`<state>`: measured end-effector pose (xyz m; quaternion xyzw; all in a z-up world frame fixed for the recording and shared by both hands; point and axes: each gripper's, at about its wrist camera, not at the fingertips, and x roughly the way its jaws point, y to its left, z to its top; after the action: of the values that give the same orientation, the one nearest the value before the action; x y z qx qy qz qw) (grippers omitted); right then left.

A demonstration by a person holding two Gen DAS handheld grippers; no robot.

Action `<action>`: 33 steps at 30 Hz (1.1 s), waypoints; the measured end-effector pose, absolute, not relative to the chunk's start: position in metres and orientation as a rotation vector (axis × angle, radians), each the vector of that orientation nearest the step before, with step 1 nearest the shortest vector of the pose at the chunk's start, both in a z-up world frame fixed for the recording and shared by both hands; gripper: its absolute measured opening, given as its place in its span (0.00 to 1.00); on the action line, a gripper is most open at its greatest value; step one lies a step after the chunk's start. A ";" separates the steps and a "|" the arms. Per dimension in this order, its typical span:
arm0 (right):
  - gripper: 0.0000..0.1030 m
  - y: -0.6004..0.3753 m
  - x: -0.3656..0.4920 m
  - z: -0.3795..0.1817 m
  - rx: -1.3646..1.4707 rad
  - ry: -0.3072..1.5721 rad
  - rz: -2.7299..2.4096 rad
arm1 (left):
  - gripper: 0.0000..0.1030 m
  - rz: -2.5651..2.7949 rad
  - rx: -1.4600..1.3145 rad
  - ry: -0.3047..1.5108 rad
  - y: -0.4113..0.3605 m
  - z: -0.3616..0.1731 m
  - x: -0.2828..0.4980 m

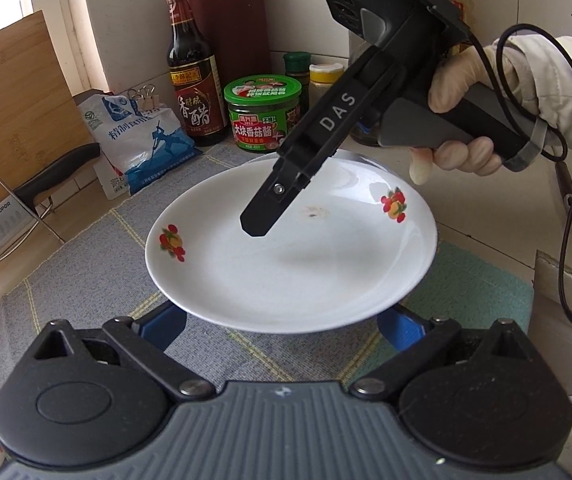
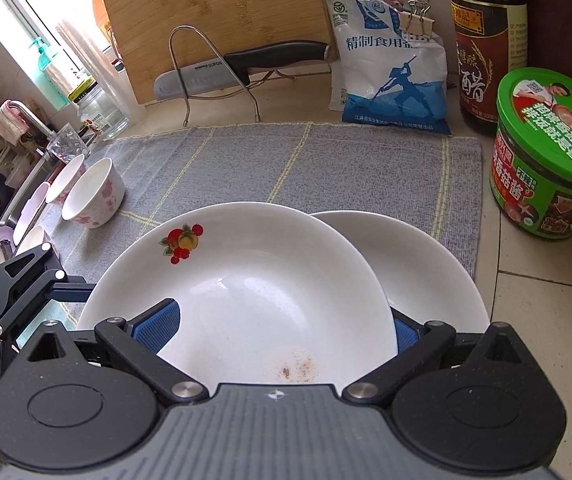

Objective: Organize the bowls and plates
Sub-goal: 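Lower the held plate onto the stacked plates with the right tool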

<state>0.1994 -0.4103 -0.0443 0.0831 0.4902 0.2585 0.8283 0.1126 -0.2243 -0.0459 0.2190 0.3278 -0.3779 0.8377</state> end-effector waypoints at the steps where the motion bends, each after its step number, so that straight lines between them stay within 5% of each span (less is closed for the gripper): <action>1: 1.00 -0.412 0.199 -0.045 0.180 1.039 0.548 | 0.98 -0.800 0.467 0.693 -0.225 -0.046 0.113; 33: 1.00 -0.448 0.183 -0.045 0.244 1.028 0.441 | 0.98 -0.884 0.514 0.688 -0.236 -0.059 0.136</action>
<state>0.1832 -0.4476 -0.0452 0.1154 0.4865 0.2087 0.8405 0.1363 -0.2356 -0.0592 0.2412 0.3225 -0.4144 0.8162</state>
